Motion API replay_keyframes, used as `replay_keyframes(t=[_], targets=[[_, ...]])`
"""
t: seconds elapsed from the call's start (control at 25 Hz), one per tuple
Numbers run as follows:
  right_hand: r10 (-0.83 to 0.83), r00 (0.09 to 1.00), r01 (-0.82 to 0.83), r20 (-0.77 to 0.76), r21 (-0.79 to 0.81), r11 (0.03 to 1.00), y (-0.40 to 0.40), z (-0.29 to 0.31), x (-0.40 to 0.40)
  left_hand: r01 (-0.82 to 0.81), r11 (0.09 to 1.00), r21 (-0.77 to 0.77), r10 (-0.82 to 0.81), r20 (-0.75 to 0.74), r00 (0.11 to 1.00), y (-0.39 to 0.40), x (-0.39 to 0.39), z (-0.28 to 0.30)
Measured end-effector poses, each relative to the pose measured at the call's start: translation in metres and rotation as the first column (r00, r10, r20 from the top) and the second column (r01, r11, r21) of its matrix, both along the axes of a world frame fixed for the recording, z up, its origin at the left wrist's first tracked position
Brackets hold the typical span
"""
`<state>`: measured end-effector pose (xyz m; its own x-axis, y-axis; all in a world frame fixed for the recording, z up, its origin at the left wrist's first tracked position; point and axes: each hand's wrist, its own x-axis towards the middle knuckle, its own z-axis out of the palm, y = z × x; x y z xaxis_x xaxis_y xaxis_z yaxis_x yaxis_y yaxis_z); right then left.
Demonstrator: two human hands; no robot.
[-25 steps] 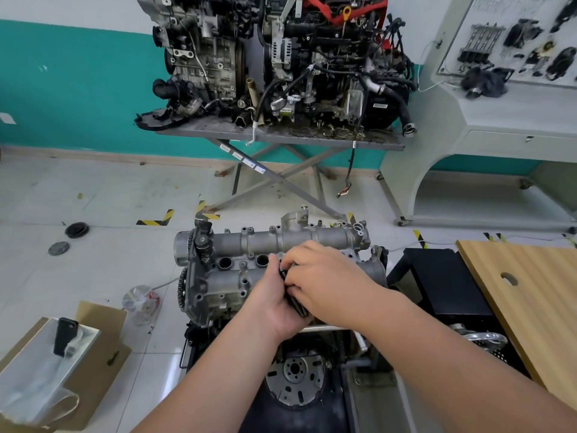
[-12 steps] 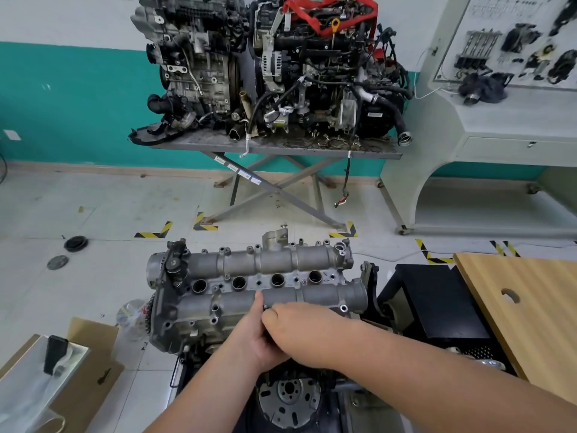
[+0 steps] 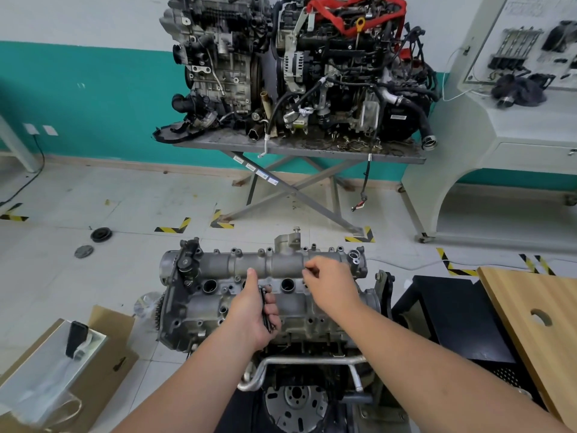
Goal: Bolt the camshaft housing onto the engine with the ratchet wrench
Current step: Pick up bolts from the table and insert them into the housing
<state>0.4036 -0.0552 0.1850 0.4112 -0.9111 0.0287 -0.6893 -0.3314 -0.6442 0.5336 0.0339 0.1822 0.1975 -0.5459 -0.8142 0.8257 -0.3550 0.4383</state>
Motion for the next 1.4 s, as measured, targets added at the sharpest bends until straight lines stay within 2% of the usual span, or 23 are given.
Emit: replay_keyframes(t=[0.08, 0.2, 0.52, 0.72, 0.92, 1.12, 1.4], targets=[[0.018, 0.991, -0.021, -0.131, -0.023, 1.000, -0.008, -0.009, 0.003, -0.009, 1.000, 0.004, 0.009, 0.054, 0.998, 0.001, 0.010, -0.005], [0.016, 0.977, -0.025, -0.212, -0.038, 0.999, -0.007, -0.025, 0.006, -0.016, 1.000, -0.018, 0.018, 0.087, 0.996, 0.004, 0.019, -0.014], [-0.063, 0.976, 0.034, -0.207, -0.140, 0.989, -0.008, -0.037, 0.002, 0.024, 0.998, -0.062, -0.013, 0.179, 0.984, 0.009, 0.018, -0.024], [0.064, 0.938, -0.121, -0.341, -0.150, 0.981, -0.007, -0.041, 0.001, 0.037, 0.997, -0.065, -0.026, 0.167, 0.986, 0.010, 0.018, -0.022], [0.143, 0.928, -0.217, -0.343, -0.188, 0.958, -0.009, -0.047, -0.002, 0.053, 0.997, -0.056, -0.042, 0.169, 0.985, 0.013, 0.019, -0.019], [0.187, 0.919, -0.247, -0.349, -0.137, 0.959, -0.012, -0.044, -0.004, 0.055, 0.997, -0.046, -0.047, 0.164, 0.985, 0.012, 0.020, -0.019], [0.085, 0.913, -0.157, -0.399, -0.152, 0.976, -0.010, -0.045, 0.003, 0.072, 0.997, -0.039, -0.067, 0.106, 0.992, 0.009, 0.022, -0.017]])
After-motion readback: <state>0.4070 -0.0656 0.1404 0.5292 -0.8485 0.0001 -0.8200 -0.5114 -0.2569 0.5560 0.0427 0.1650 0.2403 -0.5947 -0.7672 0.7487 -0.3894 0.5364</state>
